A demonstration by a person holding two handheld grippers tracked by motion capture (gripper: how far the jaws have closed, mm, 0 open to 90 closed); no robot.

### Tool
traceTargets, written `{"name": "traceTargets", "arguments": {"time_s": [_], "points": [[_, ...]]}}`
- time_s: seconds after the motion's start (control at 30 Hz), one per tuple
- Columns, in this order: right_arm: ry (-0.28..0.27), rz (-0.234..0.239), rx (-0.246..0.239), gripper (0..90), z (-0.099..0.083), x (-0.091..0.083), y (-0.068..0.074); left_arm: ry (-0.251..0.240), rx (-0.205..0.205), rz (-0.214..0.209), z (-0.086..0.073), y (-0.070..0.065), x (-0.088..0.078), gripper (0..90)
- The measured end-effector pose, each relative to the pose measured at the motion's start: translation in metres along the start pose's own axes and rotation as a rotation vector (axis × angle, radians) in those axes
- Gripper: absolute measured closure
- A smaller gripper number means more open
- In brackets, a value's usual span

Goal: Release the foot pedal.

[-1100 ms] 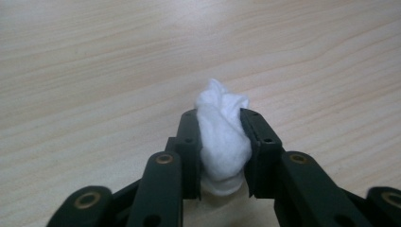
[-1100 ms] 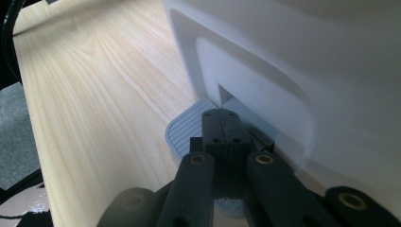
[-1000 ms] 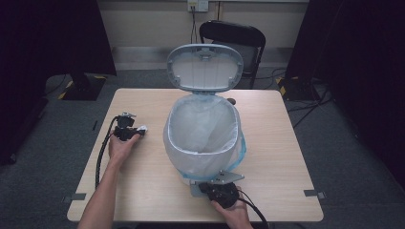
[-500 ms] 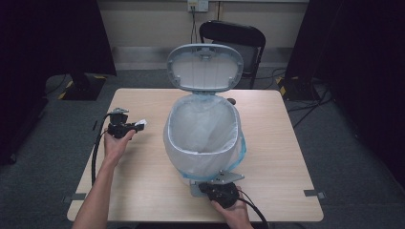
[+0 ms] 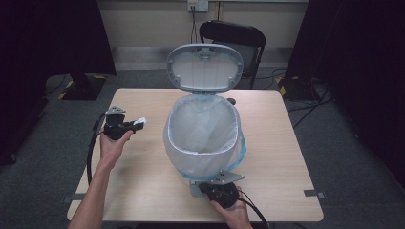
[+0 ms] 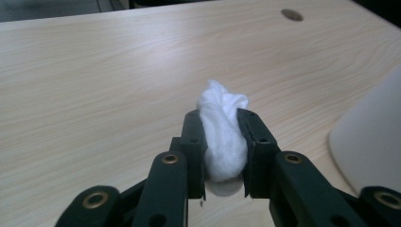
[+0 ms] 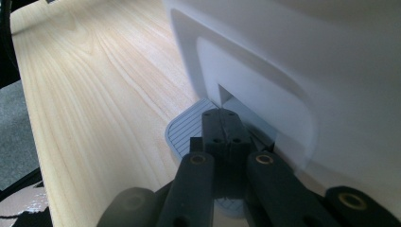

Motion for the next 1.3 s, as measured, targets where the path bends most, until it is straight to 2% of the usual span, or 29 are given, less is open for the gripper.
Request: {"name": "traceTargets", "arguments": {"time_s": [0.07, 0.13, 0.23, 0.3, 0.37, 0.43, 0.47, 0.6, 0.73, 0.87, 0.93, 1.1, 1.13, 1.17, 1.2, 1.27, 1.3], "points": [[0.000, 0.000, 0.000, 90.0, 0.000, 0.000, 0.000, -0.013, 0.003, -0.005, -0.003, -0.005, -0.002, 74.3], [0.000, 0.001, 0.000, 90.0, 0.000, 0.000, 0.000, 0.001, 0.019, 0.014, -0.007, -0.007, -0.003, 74.3], [0.000, 0.000, 0.000, 90.0, 0.000, 0.000, 0.000, -0.012, 0.018, 0.005, -0.008, -0.010, -0.008, 74.3], [0.000, 0.001, 0.000, 90.0, 0.000, 0.000, 0.000, -0.033, 0.003, -0.020, -0.005, -0.013, -0.015, 74.3], [0.000, 0.001, 0.000, 90.0, 0.000, 0.000, 0.000, -0.040, 0.020, -0.020, -0.004, -0.016, -0.020, 74.3], [0.000, 0.001, 0.000, 90.0, 0.000, 0.000, 0.000, -0.049, 0.019, -0.038, -0.004, -0.021, -0.025, 74.3], [0.000, 0.001, 0.000, 90.0, 0.000, 0.000, 0.000, -0.075, 0.018, -0.068, -0.004, -0.026, -0.031, 74.3], [0.000, 0.001, 0.000, 90.0, 0.000, 0.000, 0.000, -0.079, 0.049, -0.061, -0.006, -0.032, -0.040, 74.3], [0.000, 0.000, 0.000, 90.0, 0.000, 0.000, 0.000, -0.111, 0.047, -0.100, -0.003, -0.042, -0.052, 74.1], [0.000, 0.000, -0.001, 90.0, 0.000, 0.000, 0.000, -0.135, 0.046, -0.120, -0.001, -0.049, -0.058, 74.2], [0.000, 0.000, -0.001, 90.0, 0.000, 0.000, 0.000, -0.142, 0.057, -0.134, -0.002, -0.055, -0.062, 74.2], [0.000, 0.000, -0.001, 90.0, 0.000, 0.000, 0.000, -0.175, 0.073, -0.144, 0.004, -0.064, -0.071, 74.2], [0.000, 0.000, -0.001, 90.0, 0.000, 0.000, 0.000, -0.196, 0.074, -0.151, 0.008, -0.067, -0.077, 74.2], [0.000, -0.001, -0.001, 90.0, 0.000, 0.000, 0.000, -0.196, 0.074, -0.151, 0.008, -0.067, -0.077, 74.1], [0.000, 0.000, -0.001, 90.0, 0.000, 0.000, 0.000, -0.217, 0.067, -0.174, 0.012, -0.070, -0.082, 74.1], [0.000, 0.000, -0.001, 90.0, 0.000, 0.000, 0.000, -0.225, 0.066, -0.174, 0.014, -0.072, -0.085, 74.1], [0.000, 0.000, -0.001, 90.0, 0.000, 0.000, 0.000, -0.236, 0.055, -0.187, 0.016, -0.074, -0.087, 74.2]]}}
Point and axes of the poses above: each handheld gripper's, and its own axes: x roughly forward along the jaws, z roughly out of its top, y roughly to its left, the point moved 6 cm from there along x, roughly forward along the jaws, and after that the axes turned 3 degrees about -x, right-handed, at the moved point
